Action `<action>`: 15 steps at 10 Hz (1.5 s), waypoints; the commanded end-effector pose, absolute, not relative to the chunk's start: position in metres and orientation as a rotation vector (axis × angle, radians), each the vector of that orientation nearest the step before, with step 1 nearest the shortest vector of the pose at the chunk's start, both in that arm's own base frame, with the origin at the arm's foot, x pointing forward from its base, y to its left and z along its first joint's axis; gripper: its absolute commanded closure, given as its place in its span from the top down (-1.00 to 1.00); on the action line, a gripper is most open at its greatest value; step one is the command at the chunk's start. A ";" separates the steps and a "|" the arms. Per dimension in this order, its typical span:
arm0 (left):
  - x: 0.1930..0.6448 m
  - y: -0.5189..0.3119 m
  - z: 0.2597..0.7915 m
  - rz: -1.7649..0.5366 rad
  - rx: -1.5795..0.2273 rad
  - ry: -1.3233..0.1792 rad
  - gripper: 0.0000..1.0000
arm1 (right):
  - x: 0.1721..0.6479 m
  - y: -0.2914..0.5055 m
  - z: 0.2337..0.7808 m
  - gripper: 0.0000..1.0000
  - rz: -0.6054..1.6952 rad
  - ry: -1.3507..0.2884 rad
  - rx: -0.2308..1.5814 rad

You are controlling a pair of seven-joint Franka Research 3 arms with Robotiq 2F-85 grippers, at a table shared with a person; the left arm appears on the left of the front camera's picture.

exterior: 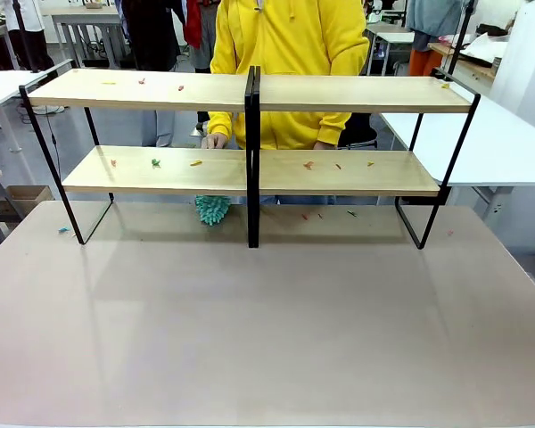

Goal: Clean the shelves.
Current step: Clean a randomly selected level of the Shelf with the Duster.

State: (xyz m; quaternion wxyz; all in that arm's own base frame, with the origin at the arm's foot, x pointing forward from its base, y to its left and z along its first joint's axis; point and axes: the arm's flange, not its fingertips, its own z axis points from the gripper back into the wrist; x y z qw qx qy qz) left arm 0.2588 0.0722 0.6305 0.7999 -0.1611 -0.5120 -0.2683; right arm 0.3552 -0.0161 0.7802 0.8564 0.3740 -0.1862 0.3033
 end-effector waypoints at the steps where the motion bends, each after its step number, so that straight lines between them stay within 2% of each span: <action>1: 0.260 0.072 0.631 -0.576 -0.350 -1.106 1.00 | 0.335 -0.040 0.791 -0.75 0.745 -0.479 0.630; 2: 0.260 0.072 0.631 -0.576 -0.350 -1.106 1.00 | 0.322 -0.046 0.791 -0.75 0.858 -0.479 0.605; 4: 0.260 0.072 0.631 -0.576 -0.350 -1.106 1.00 | 0.314 -0.053 0.782 -0.75 0.756 -0.527 0.565; 5: 0.260 0.072 0.631 -0.576 -0.350 -1.106 1.00 | 0.318 -0.049 0.800 -0.75 0.810 -0.461 0.599; 8: 0.260 0.072 0.631 -0.576 -0.350 -1.106 1.00 | 0.315 -0.052 0.797 -0.75 0.805 -0.468 0.584; 11: 0.260 0.072 0.631 -0.576 -0.350 -1.106 1.00 | 0.367 0.006 0.773 -0.75 0.541 -0.319 0.412; 13: 0.260 0.072 0.631 -0.576 -0.350 -1.106 1.00 | 0.397 0.019 0.752 -0.75 0.380 -0.230 0.249; 15: 0.260 0.072 0.631 -0.576 -0.350 -1.106 1.00 | 0.410 0.026 0.746 -0.75 0.352 -0.179 0.191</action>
